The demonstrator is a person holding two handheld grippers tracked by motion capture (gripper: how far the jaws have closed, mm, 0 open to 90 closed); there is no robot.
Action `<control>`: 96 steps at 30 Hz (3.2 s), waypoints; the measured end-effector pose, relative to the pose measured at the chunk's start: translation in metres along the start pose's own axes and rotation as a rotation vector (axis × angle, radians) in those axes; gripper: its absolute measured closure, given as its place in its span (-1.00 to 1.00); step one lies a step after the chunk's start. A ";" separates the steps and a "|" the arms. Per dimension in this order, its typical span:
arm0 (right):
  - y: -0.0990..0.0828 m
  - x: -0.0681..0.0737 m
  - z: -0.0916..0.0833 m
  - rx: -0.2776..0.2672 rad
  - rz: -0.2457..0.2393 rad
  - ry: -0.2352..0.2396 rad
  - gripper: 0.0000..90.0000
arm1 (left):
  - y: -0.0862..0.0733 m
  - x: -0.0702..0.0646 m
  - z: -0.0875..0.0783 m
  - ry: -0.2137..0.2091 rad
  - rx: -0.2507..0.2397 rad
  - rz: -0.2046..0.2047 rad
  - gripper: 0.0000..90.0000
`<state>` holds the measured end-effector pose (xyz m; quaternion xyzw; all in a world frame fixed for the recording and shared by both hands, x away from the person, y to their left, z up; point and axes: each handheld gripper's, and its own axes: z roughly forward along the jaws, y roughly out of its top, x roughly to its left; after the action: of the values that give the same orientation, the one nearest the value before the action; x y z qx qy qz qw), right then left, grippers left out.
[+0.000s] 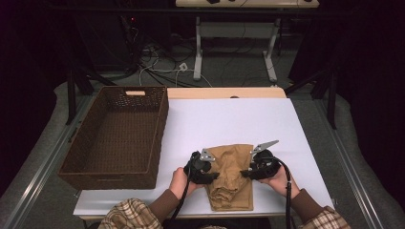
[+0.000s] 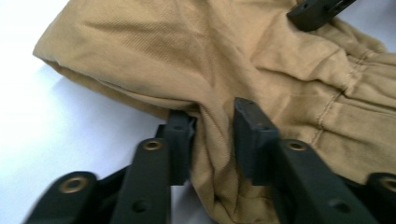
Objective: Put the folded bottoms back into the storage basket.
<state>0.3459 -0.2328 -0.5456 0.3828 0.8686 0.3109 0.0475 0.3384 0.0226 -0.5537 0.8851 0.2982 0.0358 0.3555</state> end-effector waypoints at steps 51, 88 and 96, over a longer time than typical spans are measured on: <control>0.040 0.007 0.033 -0.112 -0.021 -0.105 0.62 | 0.010 0.054 -0.009 0.103 -0.065 -0.084 0.74; 0.020 -0.006 -0.001 -0.136 -0.022 -0.100 -0.38 | 0.011 0.045 0.000 0.112 -0.009 -0.138 -0.20; 0.016 -0.007 -0.003 -0.101 -0.051 -0.095 -0.52 | 0.007 0.042 0.000 0.099 -0.041 -0.125 0.44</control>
<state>0.3595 -0.2309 -0.5347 0.3721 0.8580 0.3346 0.1157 0.3767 0.0419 -0.5551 0.8544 0.3692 0.0632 0.3601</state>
